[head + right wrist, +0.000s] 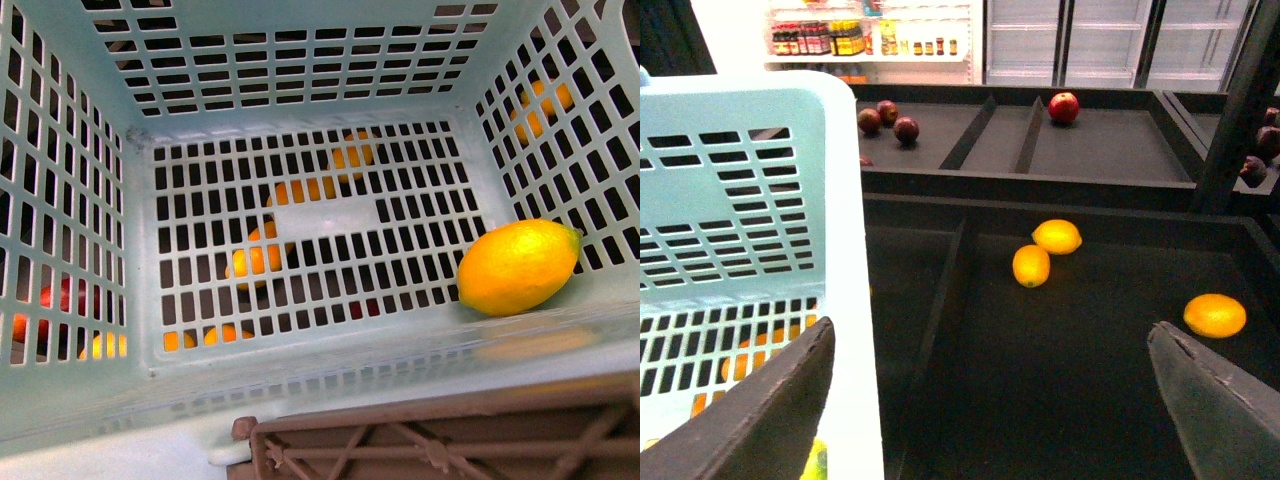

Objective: Pick lemon and mango into basket

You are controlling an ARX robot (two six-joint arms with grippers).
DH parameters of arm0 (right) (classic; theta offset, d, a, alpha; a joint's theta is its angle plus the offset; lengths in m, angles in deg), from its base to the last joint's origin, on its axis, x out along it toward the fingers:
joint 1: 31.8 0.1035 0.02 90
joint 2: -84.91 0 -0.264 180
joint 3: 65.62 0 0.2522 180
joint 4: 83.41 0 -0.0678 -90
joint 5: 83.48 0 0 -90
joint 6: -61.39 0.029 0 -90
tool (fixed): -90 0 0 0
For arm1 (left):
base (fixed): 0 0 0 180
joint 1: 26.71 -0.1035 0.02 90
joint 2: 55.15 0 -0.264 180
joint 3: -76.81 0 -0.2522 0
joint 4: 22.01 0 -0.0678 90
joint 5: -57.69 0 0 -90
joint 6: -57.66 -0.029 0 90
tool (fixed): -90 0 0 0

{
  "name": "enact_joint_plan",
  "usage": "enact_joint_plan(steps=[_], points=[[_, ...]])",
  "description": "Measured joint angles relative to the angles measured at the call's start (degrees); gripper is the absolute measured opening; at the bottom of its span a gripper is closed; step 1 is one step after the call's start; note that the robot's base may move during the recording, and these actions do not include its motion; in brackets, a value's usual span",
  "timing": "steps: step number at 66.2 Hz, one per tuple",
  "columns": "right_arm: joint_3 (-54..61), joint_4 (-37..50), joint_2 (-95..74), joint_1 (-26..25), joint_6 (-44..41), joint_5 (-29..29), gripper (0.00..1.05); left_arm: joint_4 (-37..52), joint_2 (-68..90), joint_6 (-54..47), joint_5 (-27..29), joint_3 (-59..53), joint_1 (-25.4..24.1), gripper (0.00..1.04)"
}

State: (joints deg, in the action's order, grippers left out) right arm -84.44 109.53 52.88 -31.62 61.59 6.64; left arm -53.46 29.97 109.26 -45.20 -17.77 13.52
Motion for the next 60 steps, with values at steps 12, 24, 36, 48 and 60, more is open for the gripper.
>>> enact_joint_plan(steps=[12, 24, 36, 48, 60], points=[[0.00, -0.04, 0.04, -0.04, 0.00, 0.09, 0.96, 0.00, 0.02, 0.02, 0.09, 0.00, 0.20, 0.15], [0.02, -0.09, 0.09, -0.13, -0.02, 0.02, 0.96, 0.00, 0.02, 0.07, -0.11, 0.02, 0.17, 0.15], [0.11, -0.13, 0.17, -0.13, -0.02, 0.02, 0.96, -0.02, 0.02, 0.07, 0.35, 0.02, 0.07, 0.15], [0.15, -0.13, 0.17, -0.13, -0.02, 0.02, 0.96, 0.00, 0.02, -0.09, -0.02, 0.09, 0.09, 0.15], [0.20, -0.13, 0.17, -0.13, -0.02, 0.00, 0.96, 0.00, 0.02, -0.09, -0.15, 0.11, 0.09, 0.15]])
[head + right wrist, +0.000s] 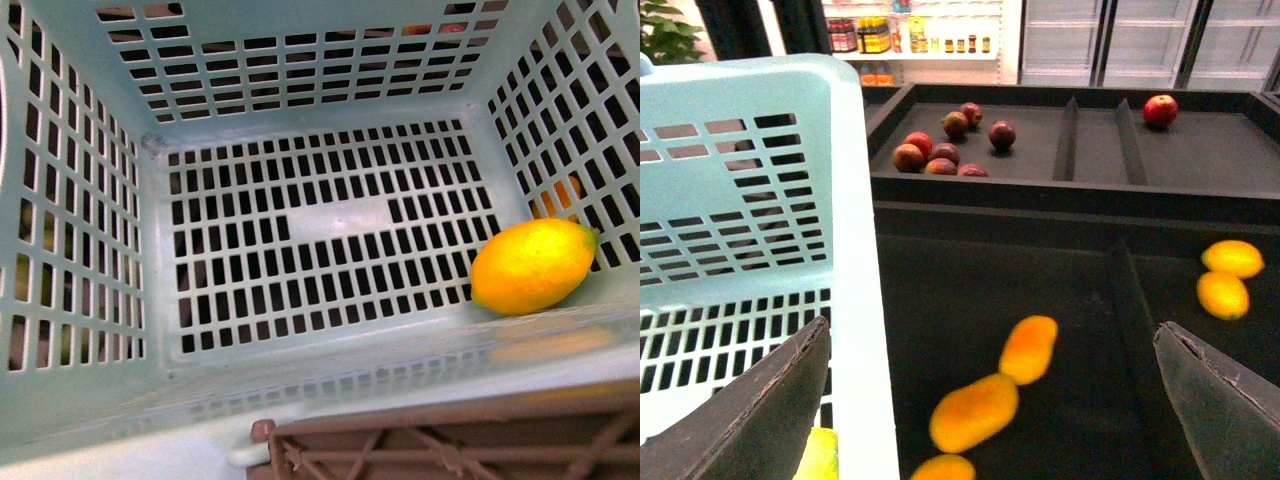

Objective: Pick lemon and mango into basket

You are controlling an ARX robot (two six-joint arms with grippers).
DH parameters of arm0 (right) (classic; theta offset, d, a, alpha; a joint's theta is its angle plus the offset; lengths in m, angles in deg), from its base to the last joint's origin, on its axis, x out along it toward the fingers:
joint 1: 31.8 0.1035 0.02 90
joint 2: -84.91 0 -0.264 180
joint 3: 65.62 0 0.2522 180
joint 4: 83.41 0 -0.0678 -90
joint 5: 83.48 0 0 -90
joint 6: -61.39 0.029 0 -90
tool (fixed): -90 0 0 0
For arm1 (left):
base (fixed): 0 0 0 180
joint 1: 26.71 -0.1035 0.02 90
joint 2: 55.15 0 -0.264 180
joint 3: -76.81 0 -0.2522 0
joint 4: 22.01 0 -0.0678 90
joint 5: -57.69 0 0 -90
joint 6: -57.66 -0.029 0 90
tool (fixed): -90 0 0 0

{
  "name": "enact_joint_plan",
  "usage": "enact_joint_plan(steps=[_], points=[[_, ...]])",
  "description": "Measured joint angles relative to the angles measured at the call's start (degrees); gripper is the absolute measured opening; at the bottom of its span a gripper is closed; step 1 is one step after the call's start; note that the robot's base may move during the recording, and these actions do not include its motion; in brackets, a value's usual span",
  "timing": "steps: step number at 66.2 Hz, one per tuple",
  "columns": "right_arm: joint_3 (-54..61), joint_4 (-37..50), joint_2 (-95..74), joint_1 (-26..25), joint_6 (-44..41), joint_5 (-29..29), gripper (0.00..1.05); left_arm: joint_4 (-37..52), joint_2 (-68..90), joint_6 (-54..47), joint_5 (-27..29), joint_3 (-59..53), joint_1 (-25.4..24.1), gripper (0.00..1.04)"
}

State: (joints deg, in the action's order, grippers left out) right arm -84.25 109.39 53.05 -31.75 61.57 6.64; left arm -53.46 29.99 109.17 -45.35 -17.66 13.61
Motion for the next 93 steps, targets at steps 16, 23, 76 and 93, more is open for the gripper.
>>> enact_joint_plan(steps=[16, 23, 76, 93], points=[[0.00, 0.00, -0.02, 0.02, 0.00, -0.55, 0.96, -0.02, -0.02, 0.17, 0.44, 0.00, -0.70, 0.15], [0.00, 0.00, -0.09, 0.02, 0.00, -0.39, 0.96, -0.02, -0.17, -0.39, 1.22, 0.04, -0.79, 0.15], [-22.88, 2.71, -76.13, -16.20, 9.79, 4.50, 0.96, -0.09, -0.15, -0.24, 0.35, 0.04, -0.04, 0.14], [-30.77, 2.95, -90.73, -15.89, 9.42, 4.48, 0.96, -0.09, -0.15, -0.26, 0.17, 0.04, -0.04, 0.14]])
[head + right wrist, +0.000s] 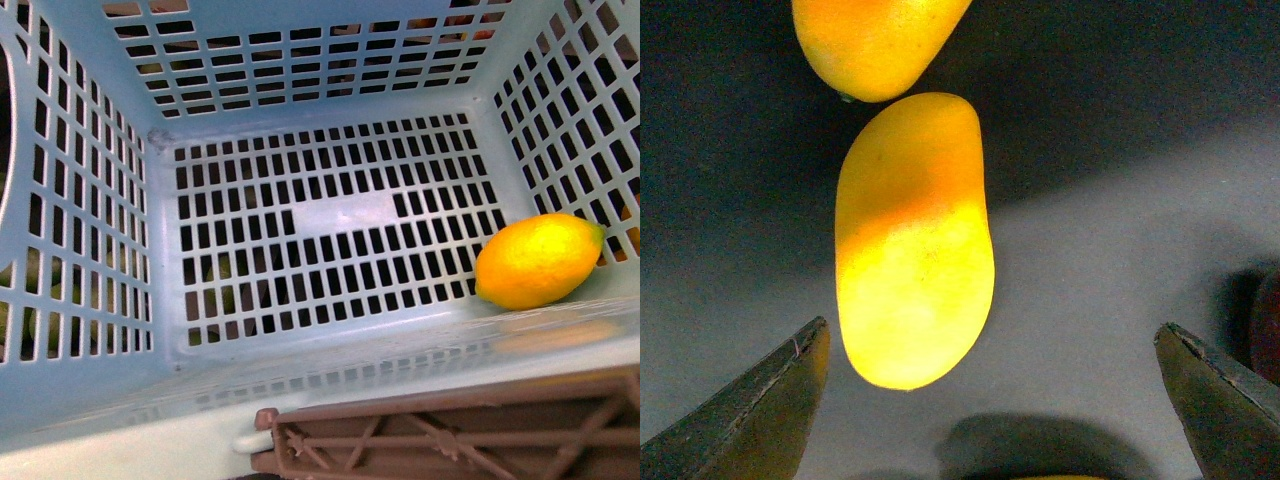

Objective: Pick lemon and mango into basket

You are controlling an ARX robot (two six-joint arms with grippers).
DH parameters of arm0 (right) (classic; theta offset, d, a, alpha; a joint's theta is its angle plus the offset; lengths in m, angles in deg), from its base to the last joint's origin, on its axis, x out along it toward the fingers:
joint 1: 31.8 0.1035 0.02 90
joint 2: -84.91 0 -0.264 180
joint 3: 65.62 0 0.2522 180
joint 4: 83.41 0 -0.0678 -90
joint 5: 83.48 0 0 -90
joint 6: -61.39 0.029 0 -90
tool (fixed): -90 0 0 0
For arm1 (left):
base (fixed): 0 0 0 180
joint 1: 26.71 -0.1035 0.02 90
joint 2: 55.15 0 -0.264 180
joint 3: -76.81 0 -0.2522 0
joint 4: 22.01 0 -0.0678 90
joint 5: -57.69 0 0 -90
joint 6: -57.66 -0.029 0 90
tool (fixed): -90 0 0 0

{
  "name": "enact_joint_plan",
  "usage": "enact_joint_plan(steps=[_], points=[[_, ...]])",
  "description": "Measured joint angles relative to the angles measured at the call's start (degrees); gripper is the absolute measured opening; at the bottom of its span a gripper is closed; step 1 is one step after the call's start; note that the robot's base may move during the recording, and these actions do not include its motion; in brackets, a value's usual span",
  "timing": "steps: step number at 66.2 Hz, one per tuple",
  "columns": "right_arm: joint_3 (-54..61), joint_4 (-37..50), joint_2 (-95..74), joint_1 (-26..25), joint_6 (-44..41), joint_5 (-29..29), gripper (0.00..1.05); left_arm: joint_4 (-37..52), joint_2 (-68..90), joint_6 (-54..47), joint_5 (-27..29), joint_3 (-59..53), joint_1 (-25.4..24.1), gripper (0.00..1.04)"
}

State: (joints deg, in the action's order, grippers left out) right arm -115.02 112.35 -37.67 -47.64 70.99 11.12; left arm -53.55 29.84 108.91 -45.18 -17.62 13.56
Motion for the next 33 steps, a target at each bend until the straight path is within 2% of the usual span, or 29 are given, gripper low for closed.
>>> enact_joint_plan(steps=[33], points=[[-13.27, -5.20, -13.53, 2.25, 2.34, -0.04, 0.96, 0.00, 0.00, 0.00, 0.13, 0.00, 0.00, 0.14]])
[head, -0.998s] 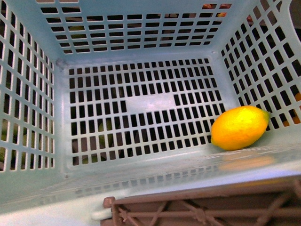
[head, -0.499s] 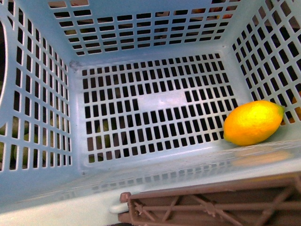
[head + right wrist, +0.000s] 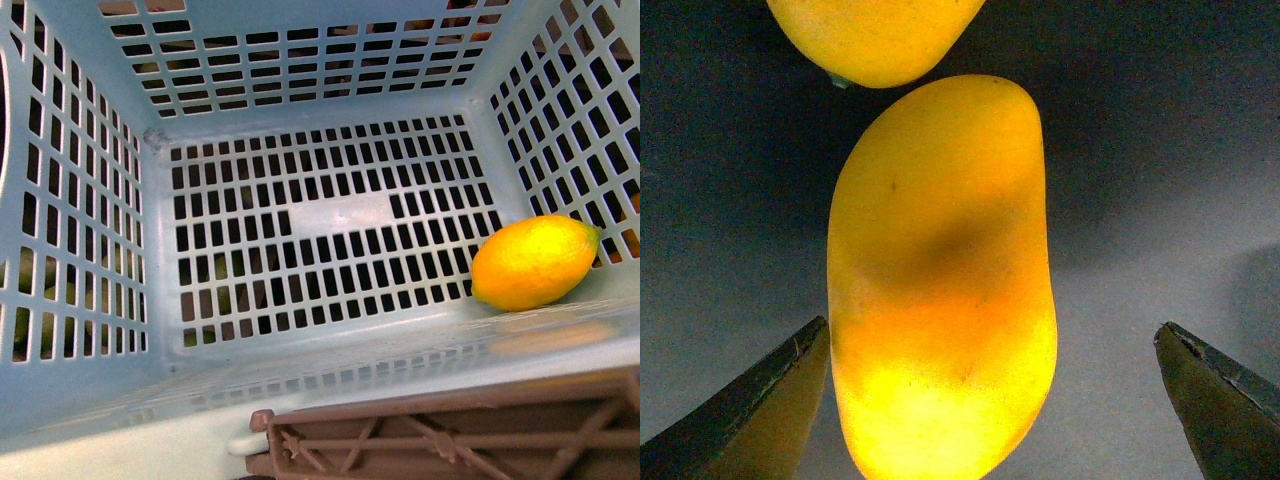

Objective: Pick lemon and mango into basket

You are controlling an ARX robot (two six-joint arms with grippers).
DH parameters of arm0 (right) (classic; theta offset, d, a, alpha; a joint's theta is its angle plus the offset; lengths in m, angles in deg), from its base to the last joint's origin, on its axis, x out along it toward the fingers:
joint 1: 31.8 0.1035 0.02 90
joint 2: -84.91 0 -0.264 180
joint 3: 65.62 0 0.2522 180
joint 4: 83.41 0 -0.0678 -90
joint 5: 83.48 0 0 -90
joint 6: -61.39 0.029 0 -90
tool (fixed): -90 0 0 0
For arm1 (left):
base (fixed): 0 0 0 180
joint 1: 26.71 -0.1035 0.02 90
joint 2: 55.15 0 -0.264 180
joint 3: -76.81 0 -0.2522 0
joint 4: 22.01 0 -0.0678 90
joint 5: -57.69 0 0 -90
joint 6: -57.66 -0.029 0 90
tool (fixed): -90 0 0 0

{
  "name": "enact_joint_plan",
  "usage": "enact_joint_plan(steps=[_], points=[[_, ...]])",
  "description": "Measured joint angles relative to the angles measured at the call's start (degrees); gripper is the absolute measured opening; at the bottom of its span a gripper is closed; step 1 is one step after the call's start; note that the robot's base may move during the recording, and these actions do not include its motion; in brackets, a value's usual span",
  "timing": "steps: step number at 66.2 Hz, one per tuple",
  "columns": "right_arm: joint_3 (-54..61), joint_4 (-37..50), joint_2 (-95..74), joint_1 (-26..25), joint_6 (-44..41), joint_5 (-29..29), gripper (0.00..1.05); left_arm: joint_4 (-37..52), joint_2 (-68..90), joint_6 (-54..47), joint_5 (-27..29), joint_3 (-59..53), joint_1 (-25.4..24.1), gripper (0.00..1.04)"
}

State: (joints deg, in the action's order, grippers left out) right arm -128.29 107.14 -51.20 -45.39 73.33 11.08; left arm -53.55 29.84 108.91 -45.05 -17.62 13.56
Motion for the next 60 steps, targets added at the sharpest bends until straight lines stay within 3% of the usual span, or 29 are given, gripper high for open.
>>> enact_joint_plan(steps=[19, 26, 35, 60], points=[[-3.21, -1.53, -3.48, 1.84, 2.23, -0.07, 0.95, 0.00, 0.00, 0.00, 0.04, 0.00, 0.00, 0.14], [-3.08, -1.70, -4.15, 1.84, 2.75, 0.00, 0.77, 0.00, 0.00, 0.00, 0.02, 0.00, 0.00, 0.14], [-1.77, -0.81, -3.74, 0.98, 3.37, -0.55, 0.64, 0.00, 0.00, 0.00, 0.02, 0.00, 0.00, 0.14], [9.14, 3.52, 11.50, -6.91, 1.66, -5.33, 0.62, 0.00, 0.00, 0.00, 0.04, 0.00, 0.00, 0.14]])
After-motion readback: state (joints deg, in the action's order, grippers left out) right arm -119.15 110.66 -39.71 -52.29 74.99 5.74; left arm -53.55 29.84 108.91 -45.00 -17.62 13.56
